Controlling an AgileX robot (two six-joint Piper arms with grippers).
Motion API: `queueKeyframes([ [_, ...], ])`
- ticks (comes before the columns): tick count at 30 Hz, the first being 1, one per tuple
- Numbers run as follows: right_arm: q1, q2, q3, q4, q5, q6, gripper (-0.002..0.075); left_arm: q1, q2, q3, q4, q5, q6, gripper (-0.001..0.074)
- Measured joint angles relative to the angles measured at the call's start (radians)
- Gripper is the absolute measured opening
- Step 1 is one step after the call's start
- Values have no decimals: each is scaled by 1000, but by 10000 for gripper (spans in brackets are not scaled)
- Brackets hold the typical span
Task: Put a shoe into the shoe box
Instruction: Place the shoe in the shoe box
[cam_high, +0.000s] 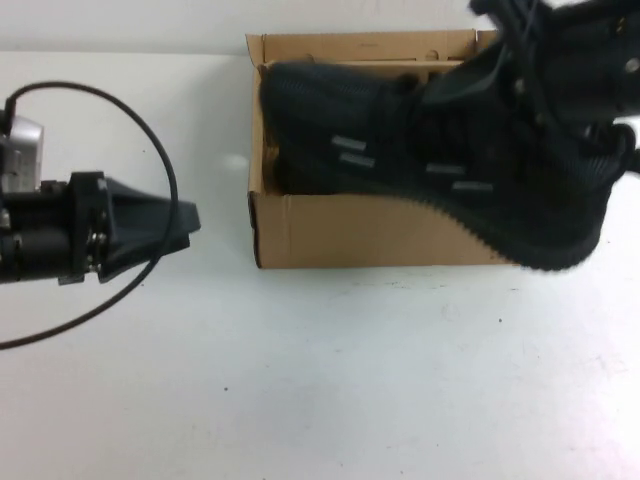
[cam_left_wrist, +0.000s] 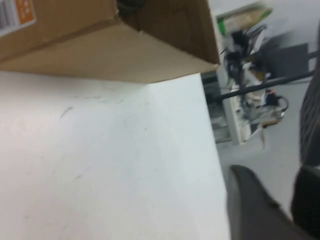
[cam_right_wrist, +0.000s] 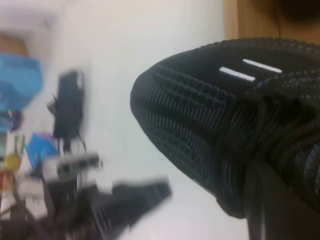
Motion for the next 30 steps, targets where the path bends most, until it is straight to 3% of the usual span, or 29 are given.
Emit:
queueKeyframes([
  [1,-20,0,0,23,-16,-44,-1,4,-1,0,21,0,8,168],
  [3,-51,10,0,60,-41,-109,-1,8,-8,0,47,0,21,76],
  [6,-80,41,0,96,-69,-198,-1,9,-45,0,70,0,60,22],
  [12,-92,167,-48,145,-57,-378,-1,9,-234,0,262,-106,76,1],
  [20,-92,410,-368,61,98,-433,-1,9,-606,0,580,-391,-42,-1],
  [25,-92,558,-547,16,168,-434,-1,9,-763,0,651,-424,-124,-1],
  [30,-95,647,-590,12,190,-436,-1,9,-817,0,679,-424,-166,-1],
])
